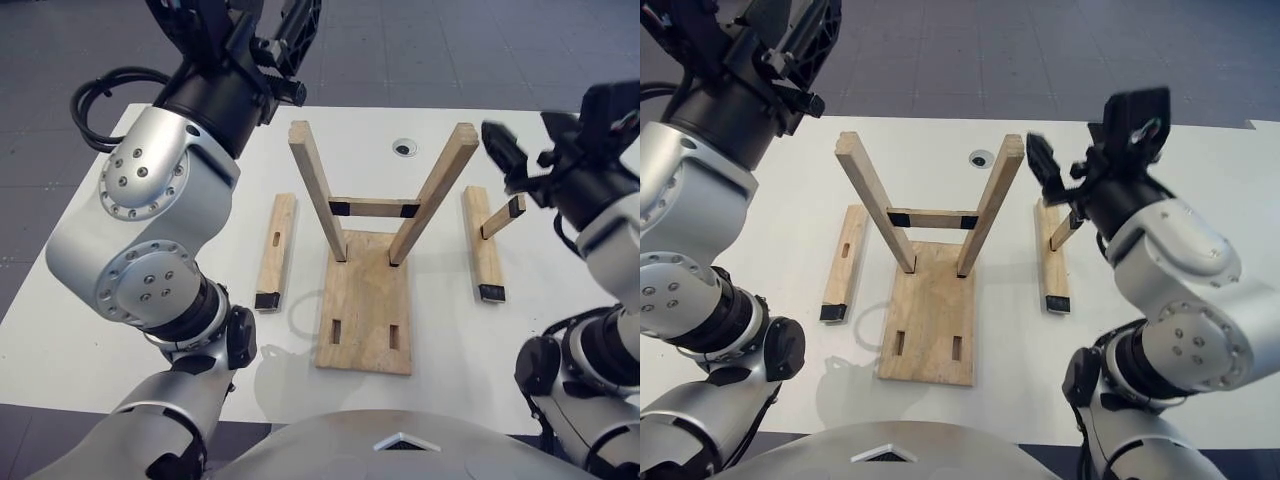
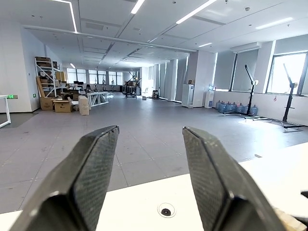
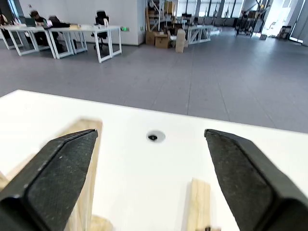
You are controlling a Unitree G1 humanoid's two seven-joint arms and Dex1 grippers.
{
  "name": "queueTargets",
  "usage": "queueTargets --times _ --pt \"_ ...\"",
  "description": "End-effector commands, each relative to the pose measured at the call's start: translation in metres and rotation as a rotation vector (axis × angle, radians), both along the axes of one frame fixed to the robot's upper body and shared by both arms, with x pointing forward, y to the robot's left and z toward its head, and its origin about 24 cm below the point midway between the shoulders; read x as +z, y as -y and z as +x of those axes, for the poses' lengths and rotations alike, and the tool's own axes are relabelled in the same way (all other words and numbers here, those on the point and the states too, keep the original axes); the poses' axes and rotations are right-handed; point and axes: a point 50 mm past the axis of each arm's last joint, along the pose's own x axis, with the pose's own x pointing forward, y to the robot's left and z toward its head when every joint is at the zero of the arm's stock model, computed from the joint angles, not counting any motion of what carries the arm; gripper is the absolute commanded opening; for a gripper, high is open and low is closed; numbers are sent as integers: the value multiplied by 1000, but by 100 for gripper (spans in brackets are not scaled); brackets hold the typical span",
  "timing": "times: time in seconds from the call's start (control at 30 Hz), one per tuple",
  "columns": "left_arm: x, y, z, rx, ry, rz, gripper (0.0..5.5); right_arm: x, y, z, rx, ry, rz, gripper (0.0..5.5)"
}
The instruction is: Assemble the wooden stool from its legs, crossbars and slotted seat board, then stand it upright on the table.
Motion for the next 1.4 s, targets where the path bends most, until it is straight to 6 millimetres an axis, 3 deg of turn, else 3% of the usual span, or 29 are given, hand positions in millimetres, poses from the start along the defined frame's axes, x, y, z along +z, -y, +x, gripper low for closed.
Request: queueTargets --times 0.03,0.13,0.23,0.43,0.63,0.93,1.2,1.4 --pt "-1 -1 0 23 -12 1 246 -19 7 -16 -42 -79 -161 481" --pt "-2 -1 -1 30 -16 -5 246 -22 7 -18 -52 -64 -216 542" --pt "-1 -1 -1 26 -17 -6 246 -29 7 -19 -59 -74 -212 546" --pt "-1 0 -1 6 -22 2 246 -88 19 -36 -164 -331 -159 546" --pt "0 2 1 -14 -23 6 246 -124 26 -46 -204 -480 -136 546" --pt "0 8 2 -34 -33 -6 246 -161 43 -15 -278 -562 -91 546" --pt "-4 8 0 -25 -45 -10 246 -170 49 -33 -215 -603 -133 405" --pt "-2 3 0 5 -35 -13 246 -183 70 -37 -221 -638 -185 287"
